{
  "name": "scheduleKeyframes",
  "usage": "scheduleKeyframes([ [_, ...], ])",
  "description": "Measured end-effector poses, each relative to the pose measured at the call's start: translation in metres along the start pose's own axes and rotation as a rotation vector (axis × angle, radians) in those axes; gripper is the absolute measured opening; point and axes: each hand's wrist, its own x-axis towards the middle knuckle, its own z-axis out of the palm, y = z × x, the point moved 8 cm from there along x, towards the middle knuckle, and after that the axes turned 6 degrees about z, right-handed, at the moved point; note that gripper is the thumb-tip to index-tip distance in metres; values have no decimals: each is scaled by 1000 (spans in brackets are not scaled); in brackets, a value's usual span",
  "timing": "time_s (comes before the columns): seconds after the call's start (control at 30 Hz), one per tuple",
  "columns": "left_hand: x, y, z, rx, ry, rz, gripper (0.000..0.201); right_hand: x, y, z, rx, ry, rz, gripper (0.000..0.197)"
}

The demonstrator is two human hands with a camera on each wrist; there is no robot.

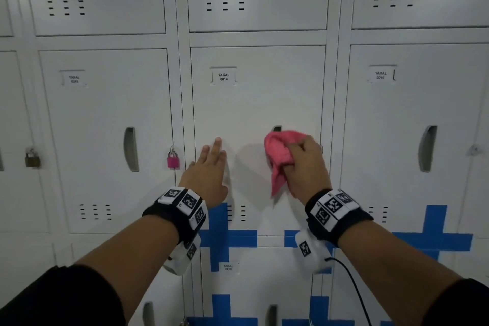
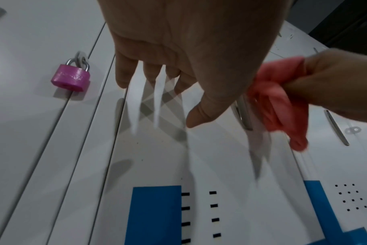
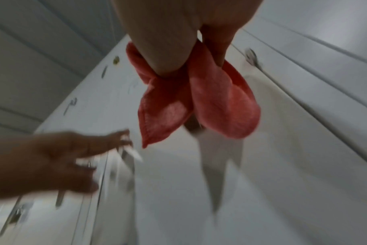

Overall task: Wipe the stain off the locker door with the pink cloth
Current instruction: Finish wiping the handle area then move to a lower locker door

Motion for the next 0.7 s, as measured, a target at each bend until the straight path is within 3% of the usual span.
scheduleKeyframes([
  [0.13, 1, 1, 7, -4, 10, 1, 81, 28, -10, -26, 33, 165, 44, 42],
  [0.27, 1, 0, 9, -41, 13, 1, 80, 28, -10, 2, -359, 24, -11, 48],
  [0.33, -2, -1, 13, -56, 9, 4, 80, 11, -6, 17, -408, -37, -37, 51],
  [0.43, -11, -2, 21, -79, 2, 10, 79, -22, 13, 39, -357, -142, 1, 48],
  [0.53, -25, 2, 27, -135, -3, 25, 72, -44, 20, 47, -209, -203, 62, 26],
  [0.6, -35, 3, 30, -180, 27, 25, 57, -49, 16, 47, -105, -232, 110, 23],
  [0.7, -49, 0, 31, -177, 68, -6, 32, -53, -8, 43, -85, -173, 58, 26],
])
